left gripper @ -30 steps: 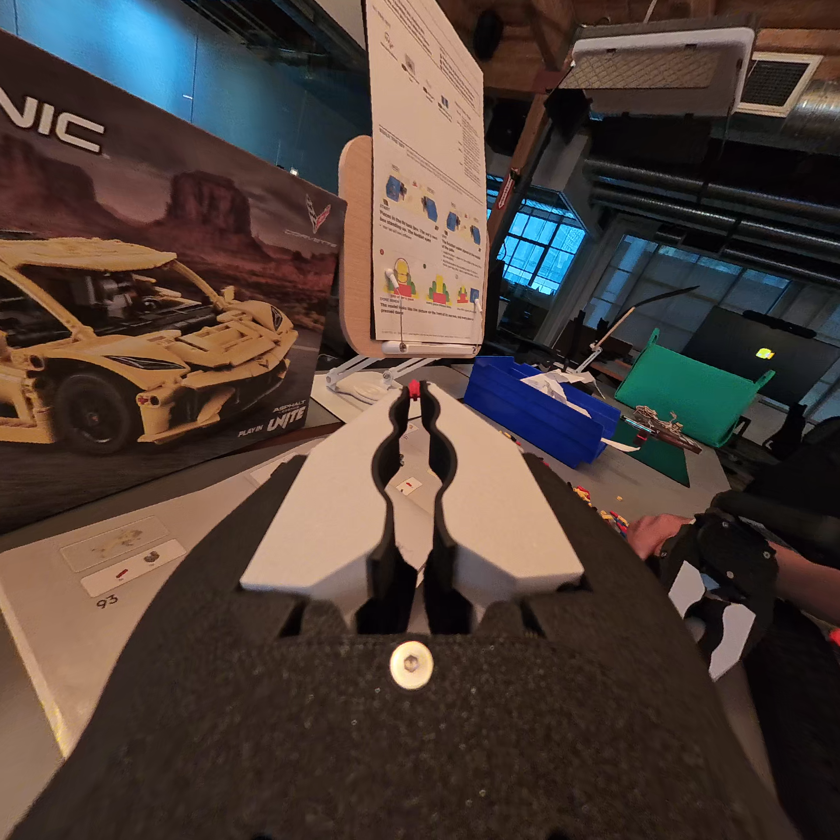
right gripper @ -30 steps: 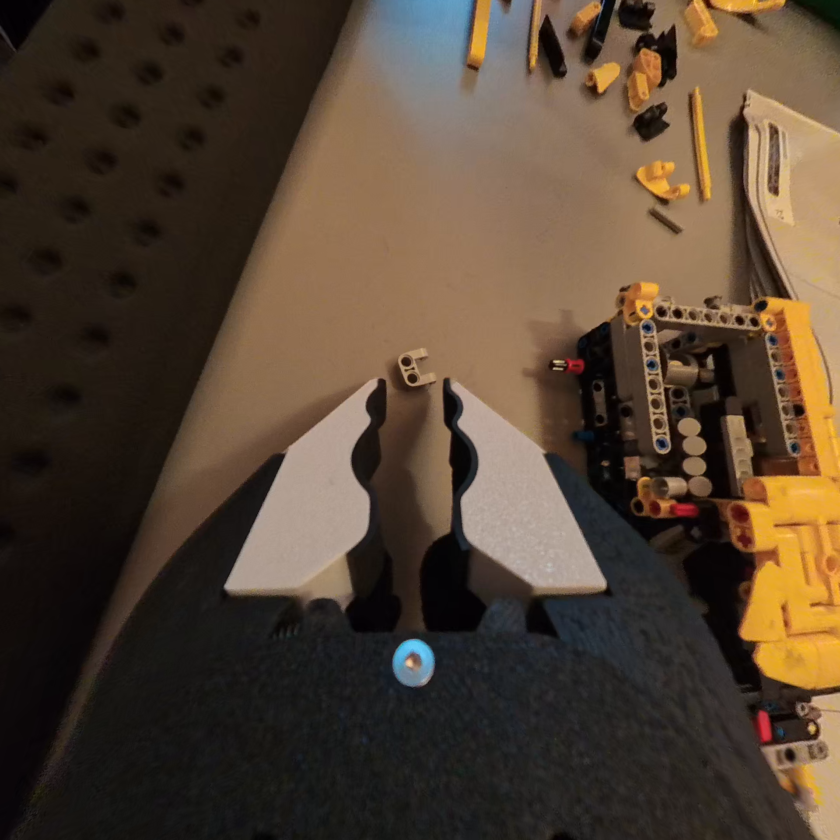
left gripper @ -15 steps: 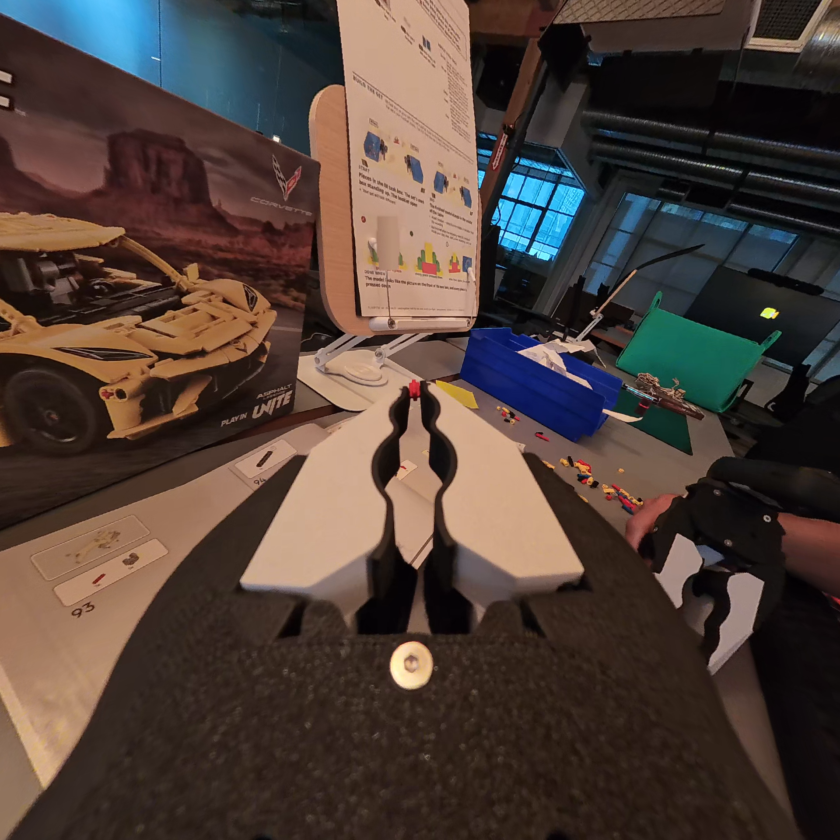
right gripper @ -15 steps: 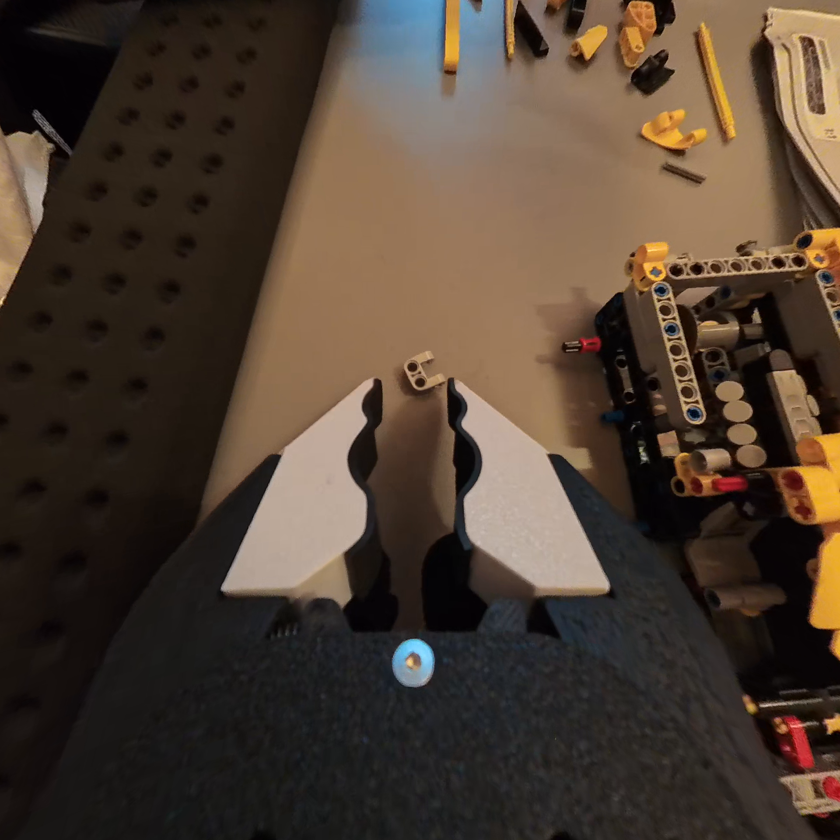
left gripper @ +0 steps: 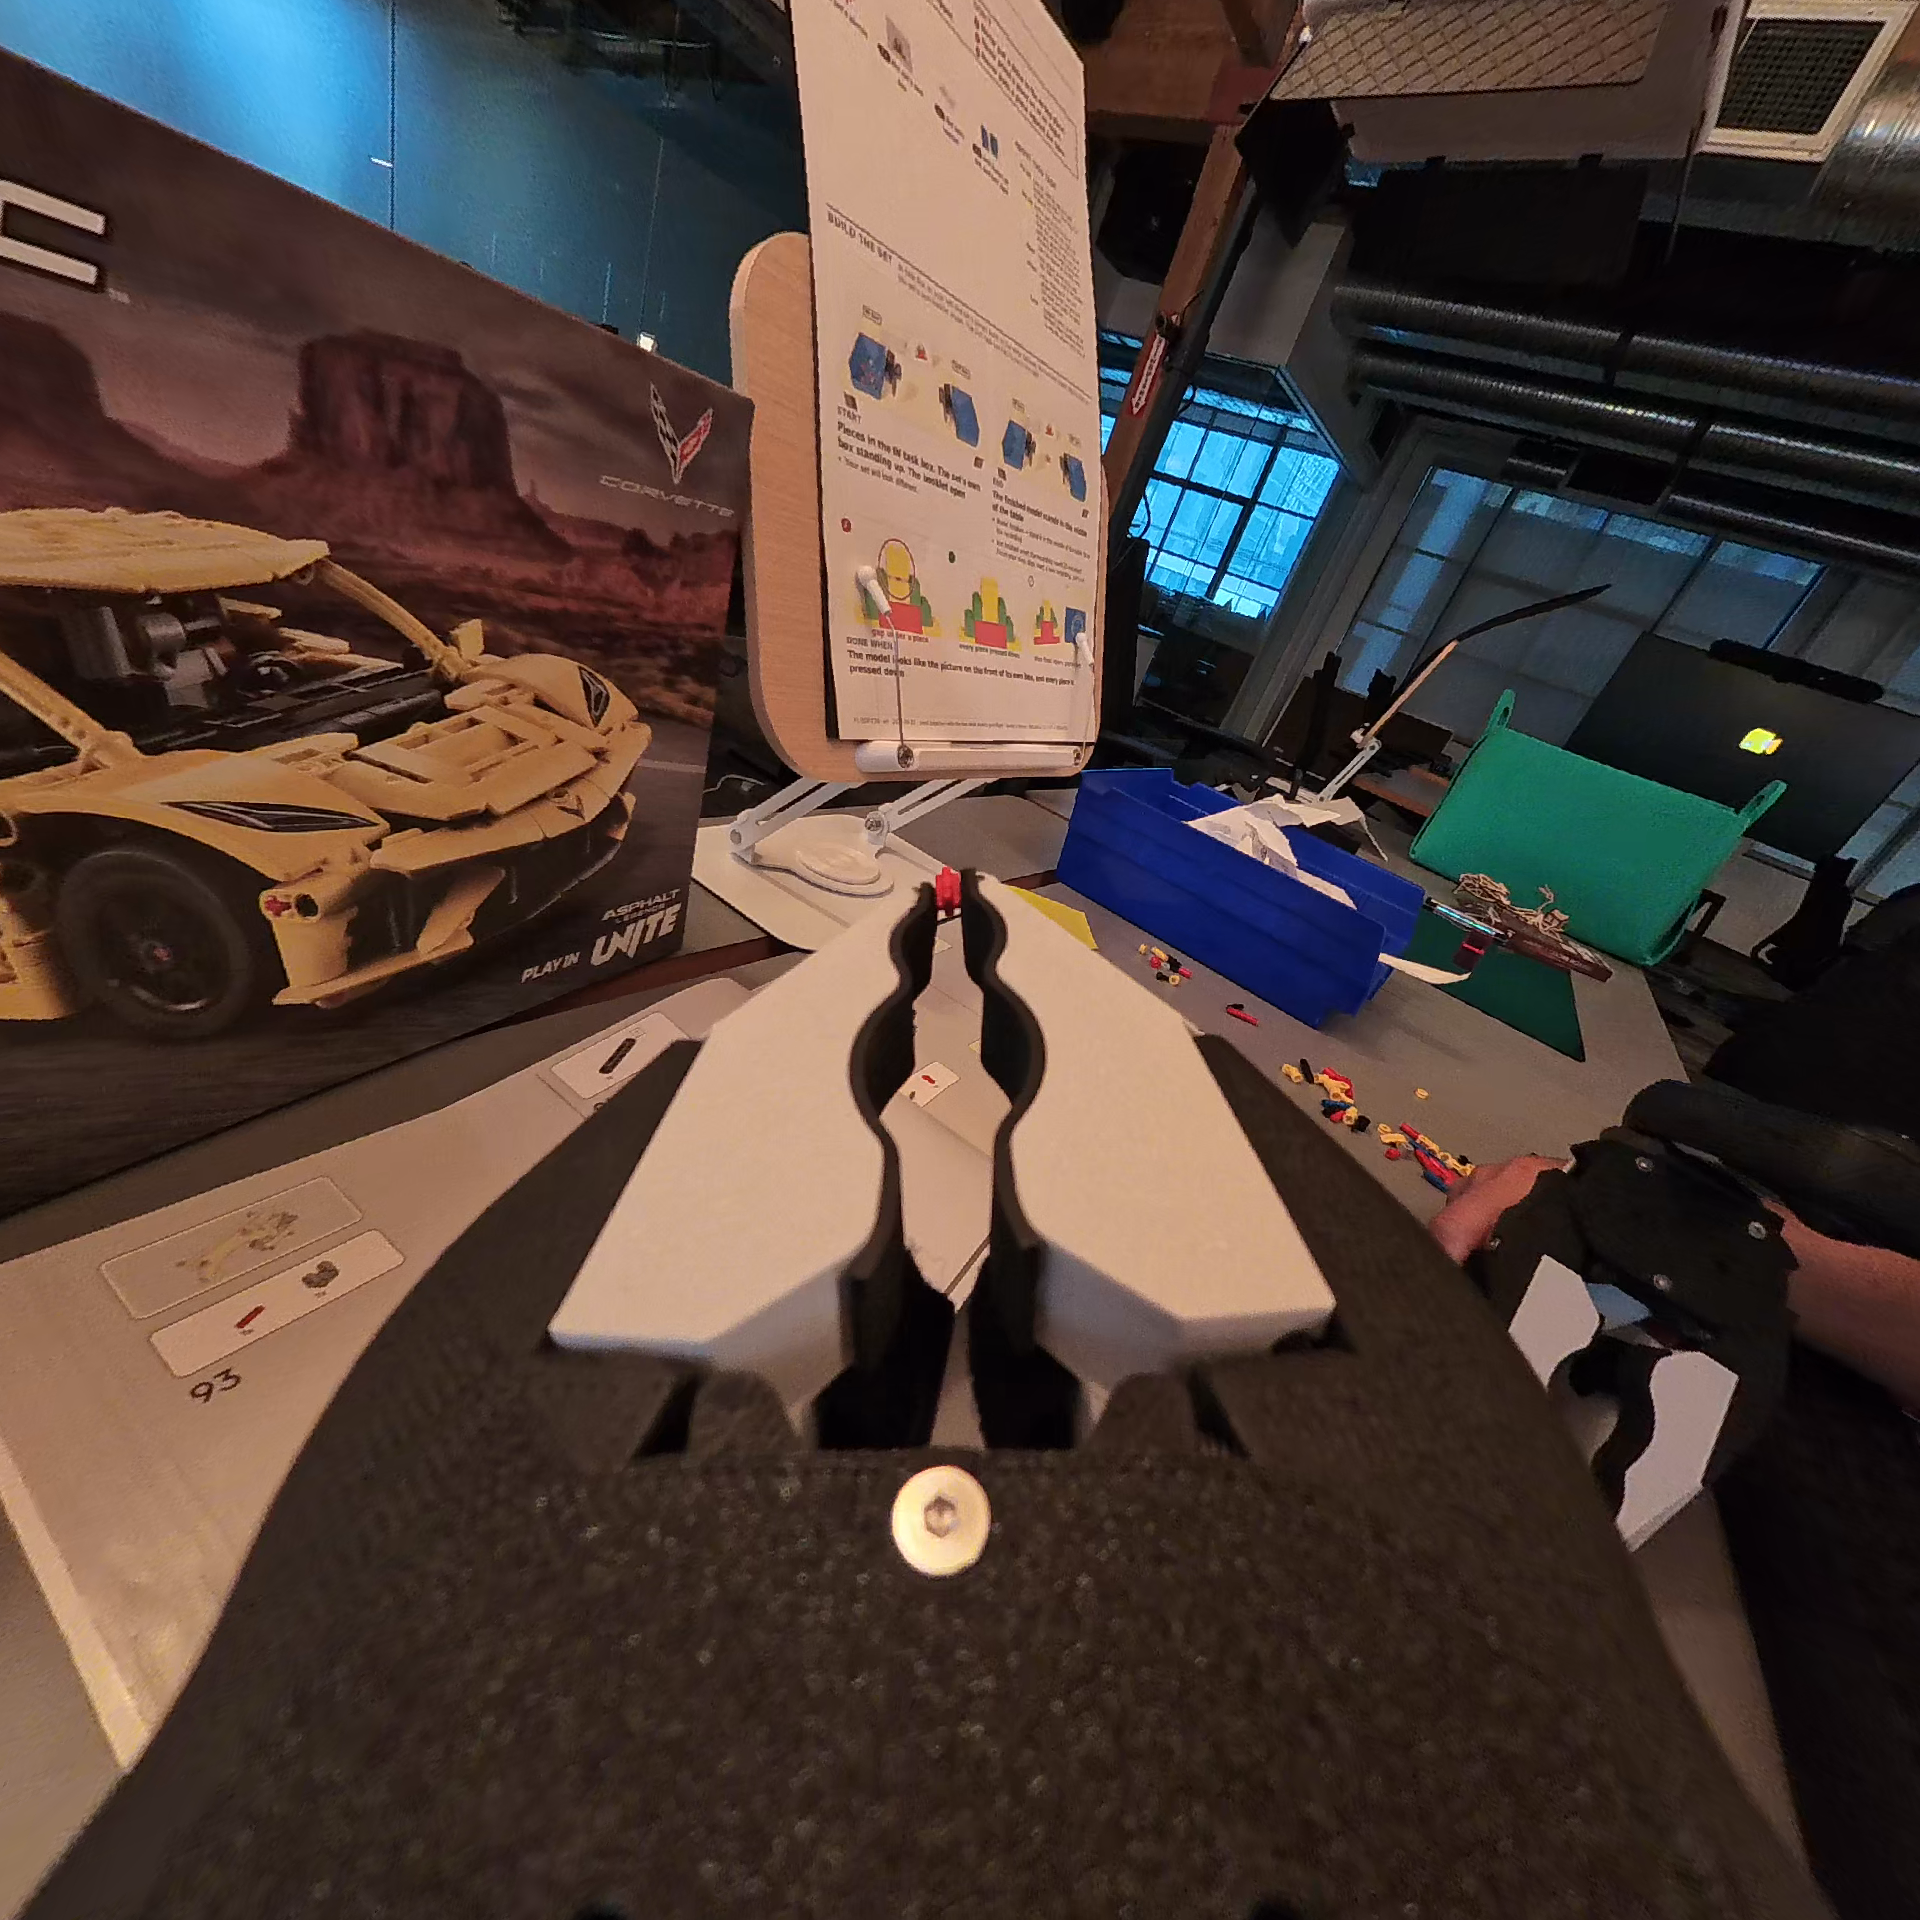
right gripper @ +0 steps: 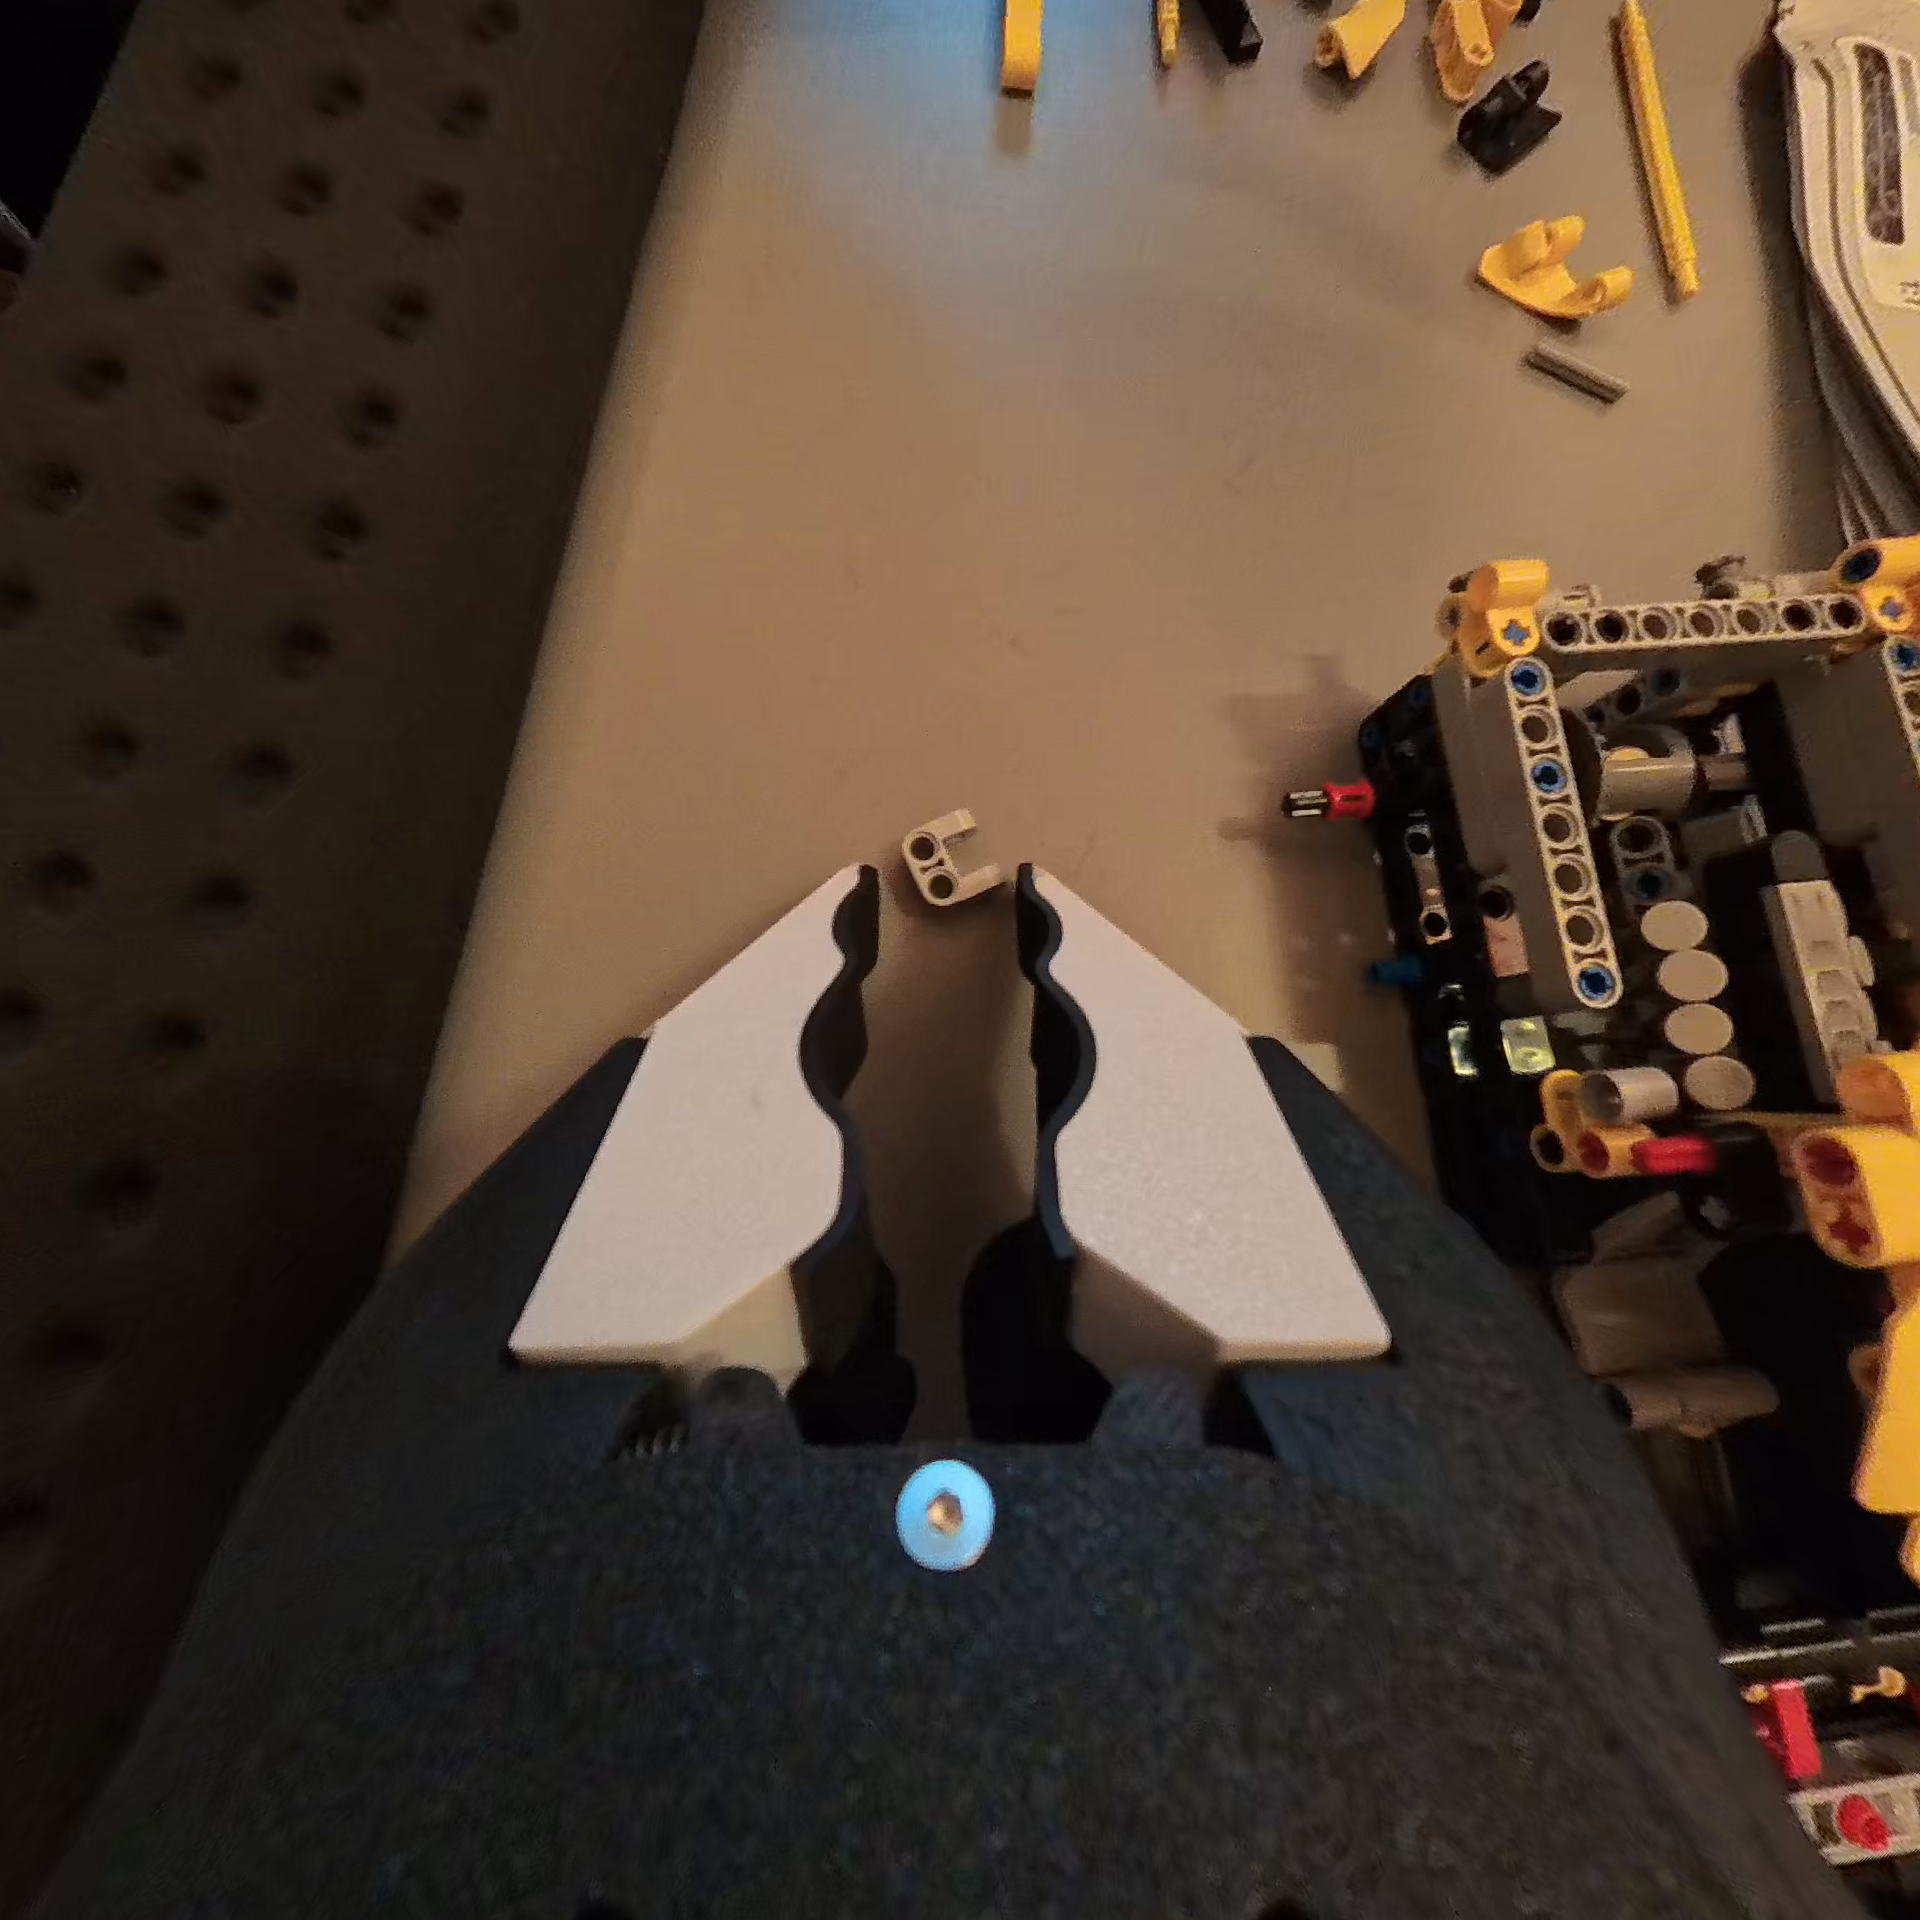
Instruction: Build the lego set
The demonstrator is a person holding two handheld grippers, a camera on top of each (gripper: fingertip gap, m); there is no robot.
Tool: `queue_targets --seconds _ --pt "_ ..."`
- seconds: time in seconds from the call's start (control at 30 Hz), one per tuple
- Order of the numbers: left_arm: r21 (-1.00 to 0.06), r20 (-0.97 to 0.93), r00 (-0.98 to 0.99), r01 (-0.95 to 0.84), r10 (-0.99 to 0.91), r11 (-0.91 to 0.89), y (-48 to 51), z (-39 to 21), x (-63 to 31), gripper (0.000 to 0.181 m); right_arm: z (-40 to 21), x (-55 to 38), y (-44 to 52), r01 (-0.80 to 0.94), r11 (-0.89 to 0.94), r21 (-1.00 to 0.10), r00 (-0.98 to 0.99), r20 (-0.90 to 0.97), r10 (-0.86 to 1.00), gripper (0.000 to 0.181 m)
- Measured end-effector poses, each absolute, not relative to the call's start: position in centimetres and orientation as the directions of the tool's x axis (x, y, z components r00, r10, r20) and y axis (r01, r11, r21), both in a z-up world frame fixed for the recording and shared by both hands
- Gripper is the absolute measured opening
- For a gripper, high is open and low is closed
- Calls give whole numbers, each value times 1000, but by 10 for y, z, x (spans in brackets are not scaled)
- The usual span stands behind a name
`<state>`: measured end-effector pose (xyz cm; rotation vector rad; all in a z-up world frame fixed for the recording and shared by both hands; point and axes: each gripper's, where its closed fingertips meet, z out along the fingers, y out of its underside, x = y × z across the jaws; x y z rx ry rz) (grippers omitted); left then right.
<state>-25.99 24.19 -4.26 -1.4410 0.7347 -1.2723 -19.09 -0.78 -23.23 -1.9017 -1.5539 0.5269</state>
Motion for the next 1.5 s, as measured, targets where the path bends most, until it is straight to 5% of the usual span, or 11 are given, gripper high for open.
queue_targets --seconds 0.27,0.5,0.7,1.03,1.3,1.5 --pt "-941 324 251 183 -912 -284 242 -43 -261 4 -228 -176 1 700 -351 -622 444 -6 896 31" --pt "-940 329 245 181 -912 -290 241 -42 -259 4 -228 -194 -21 325 -728 -604 778 -267 568 40" --pt "-943 323 227 160 -919 -292 236 -45 -249 4 -232 -193 -13 324 -697 -640 856 -115 504 31" --pt "-943 326 218 143 -920 -300 234 -50 -244 4 -232 -208 -10 615 -435 -658 549 -38 835 33" --pt "-937 340 215 156 -916 -311 236 -49 -247 4 -217 -204 -12 269 -763 -588 668 -456 587 27" --pt "-939 338 209 144 -918 -313 234 -50 -243 4 -230 -200 -9 283 -805 -521 817 -309 487 20"
